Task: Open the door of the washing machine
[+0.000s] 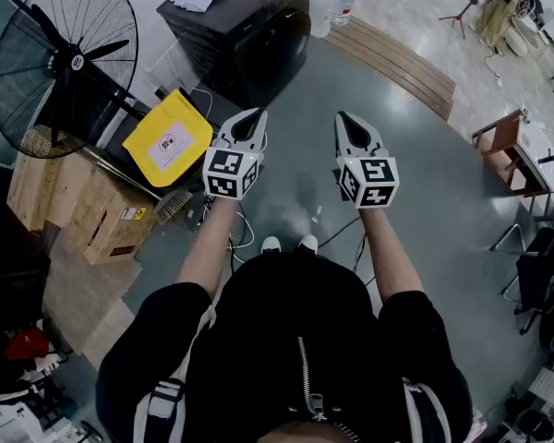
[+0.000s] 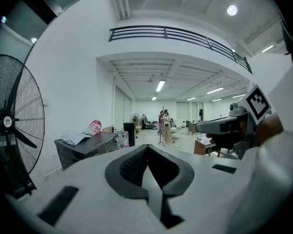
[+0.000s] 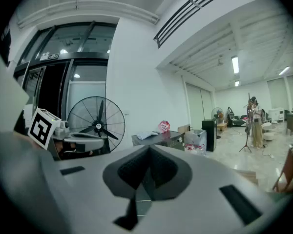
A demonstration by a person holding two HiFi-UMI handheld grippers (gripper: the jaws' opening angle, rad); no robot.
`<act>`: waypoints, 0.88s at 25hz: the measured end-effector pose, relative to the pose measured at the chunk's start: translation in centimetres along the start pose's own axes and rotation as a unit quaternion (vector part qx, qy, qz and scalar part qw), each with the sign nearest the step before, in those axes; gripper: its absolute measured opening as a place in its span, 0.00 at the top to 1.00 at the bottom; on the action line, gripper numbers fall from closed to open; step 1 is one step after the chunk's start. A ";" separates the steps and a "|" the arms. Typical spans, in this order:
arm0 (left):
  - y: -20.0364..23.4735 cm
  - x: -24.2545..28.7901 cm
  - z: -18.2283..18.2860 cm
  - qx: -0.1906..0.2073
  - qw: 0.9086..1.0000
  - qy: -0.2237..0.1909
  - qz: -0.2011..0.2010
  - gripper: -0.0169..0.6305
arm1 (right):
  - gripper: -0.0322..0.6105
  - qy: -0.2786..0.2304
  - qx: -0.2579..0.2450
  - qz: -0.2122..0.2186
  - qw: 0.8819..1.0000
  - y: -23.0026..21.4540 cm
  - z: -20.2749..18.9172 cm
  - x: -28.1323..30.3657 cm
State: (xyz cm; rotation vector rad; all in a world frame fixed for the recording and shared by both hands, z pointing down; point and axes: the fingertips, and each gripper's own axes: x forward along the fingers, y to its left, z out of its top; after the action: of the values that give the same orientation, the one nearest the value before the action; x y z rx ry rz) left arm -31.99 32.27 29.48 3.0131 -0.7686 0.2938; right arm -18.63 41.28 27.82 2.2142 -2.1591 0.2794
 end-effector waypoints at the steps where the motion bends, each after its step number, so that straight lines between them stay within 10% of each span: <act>1: -0.3 0.2 0.1 -0.001 1.000 -0.001 0.000 0.97 | 0.95 -0.004 0.005 0.005 1.000 -0.2 0.0 -0.3; 22: -0.2 8.3 -0.8 -0.016 1.000 0.006 -0.004 0.97 | 0.95 0.004 0.015 0.013 1.000 -6.2 -0.8 3.8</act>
State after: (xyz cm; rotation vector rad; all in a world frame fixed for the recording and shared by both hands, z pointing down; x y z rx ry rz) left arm -24.89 28.60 31.83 2.9814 -0.7516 0.2978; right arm -12.53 37.89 29.83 2.1992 -2.1952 0.3241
